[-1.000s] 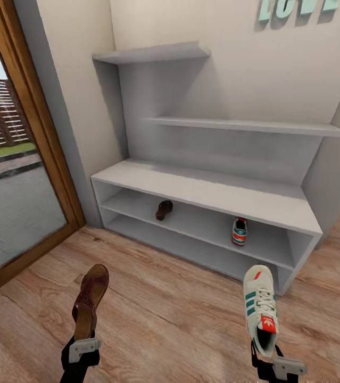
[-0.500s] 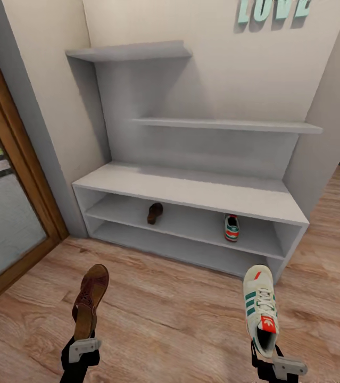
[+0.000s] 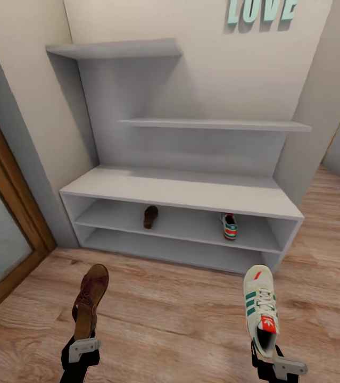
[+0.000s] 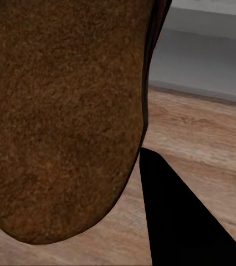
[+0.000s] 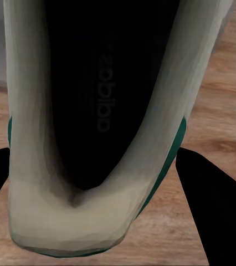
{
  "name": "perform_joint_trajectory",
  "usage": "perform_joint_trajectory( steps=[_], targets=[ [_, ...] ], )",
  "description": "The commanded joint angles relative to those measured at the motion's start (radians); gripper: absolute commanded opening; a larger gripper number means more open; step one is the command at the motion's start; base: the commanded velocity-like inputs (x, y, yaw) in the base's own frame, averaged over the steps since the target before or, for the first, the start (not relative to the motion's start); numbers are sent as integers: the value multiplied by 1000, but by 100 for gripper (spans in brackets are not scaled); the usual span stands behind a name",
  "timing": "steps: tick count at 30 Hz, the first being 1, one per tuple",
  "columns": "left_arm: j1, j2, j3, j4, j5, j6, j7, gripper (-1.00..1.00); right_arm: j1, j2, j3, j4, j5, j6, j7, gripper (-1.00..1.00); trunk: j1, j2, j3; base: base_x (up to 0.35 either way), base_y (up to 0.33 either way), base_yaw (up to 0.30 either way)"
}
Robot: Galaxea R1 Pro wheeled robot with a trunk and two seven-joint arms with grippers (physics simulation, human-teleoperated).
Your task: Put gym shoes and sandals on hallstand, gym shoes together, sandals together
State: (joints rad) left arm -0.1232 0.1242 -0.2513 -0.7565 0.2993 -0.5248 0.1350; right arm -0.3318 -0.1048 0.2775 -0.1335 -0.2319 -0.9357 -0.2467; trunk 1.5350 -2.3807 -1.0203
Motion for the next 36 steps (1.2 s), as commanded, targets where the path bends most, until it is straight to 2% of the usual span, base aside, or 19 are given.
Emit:
perform_joint_trajectory(
  steps=[1,24,36],
  targets=[
    [-1,2,-8,0,0,-3,11,-100,-1,-1,9,0,-8,-3,-3,-100,0,0,-1,22,304,-11],
    [-1,2,-8,0,1,-3,11,-100,0,0,10,-1,-9,-3,-5,-100,0,0,-1,37,305,-3],
    [0,2,-8,0,1,-3,11,-100,-1,1,9,-1,-10,-2,-5,-100,0,0,4,12,220,-258]
  ],
)
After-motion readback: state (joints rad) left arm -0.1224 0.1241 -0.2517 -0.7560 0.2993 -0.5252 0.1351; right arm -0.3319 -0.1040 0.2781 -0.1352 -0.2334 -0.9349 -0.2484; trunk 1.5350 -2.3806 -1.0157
